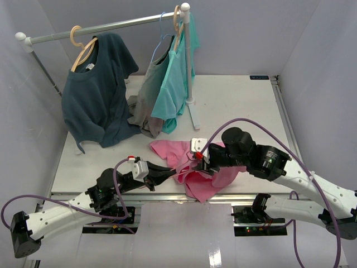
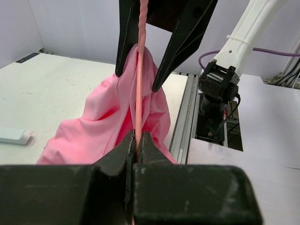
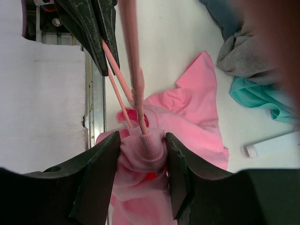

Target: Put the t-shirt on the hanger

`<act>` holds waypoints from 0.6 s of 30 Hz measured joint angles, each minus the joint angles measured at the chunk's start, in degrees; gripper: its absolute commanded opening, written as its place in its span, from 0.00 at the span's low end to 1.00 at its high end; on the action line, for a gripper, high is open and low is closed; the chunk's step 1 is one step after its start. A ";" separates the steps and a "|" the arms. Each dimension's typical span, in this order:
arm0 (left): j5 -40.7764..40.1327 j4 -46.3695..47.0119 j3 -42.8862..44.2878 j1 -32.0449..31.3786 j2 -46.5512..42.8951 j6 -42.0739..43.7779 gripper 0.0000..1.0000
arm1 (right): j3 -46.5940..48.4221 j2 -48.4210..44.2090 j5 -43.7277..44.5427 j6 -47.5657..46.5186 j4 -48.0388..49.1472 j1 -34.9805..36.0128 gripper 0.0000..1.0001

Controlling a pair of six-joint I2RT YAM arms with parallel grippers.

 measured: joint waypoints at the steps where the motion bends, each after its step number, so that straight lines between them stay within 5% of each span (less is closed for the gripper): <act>1: 0.09 0.02 0.00 0.00 -0.04 0.00 0.00 | -0.26 0.03 0.00 0.19 0.32 0.00 0.33; 4: 0.39 0.02 0.00 0.00 0.03 0.00 0.00 | -0.90 0.40 0.22 0.56 1.29 0.00 0.10; 10: -0.04 -0.22 0.00 0.26 0.78 -0.16 0.01 | -2.16 1.19 1.09 2.00 2.68 -0.29 0.08; 11: -0.21 -0.27 0.00 0.26 1.01 -0.23 0.09 | -2.66 1.02 1.56 2.38 3.13 -0.30 0.08; 13: -0.97 -0.49 0.04 0.25 1.57 -0.62 0.49 | -3.38 0.62 2.35 3.18 3.68 -0.28 0.08; 15: -2.50 -1.30 0.55 0.24 2.06 -1.17 0.71 | -4.10 -0.07 3.28 4.02 4.11 -0.24 0.08; 18: -6.89 -4.54 3.70 0.24 2.48 -2.53 0.82 | -5.45 -2.19 6.11 6.07 4.57 -0.15 0.08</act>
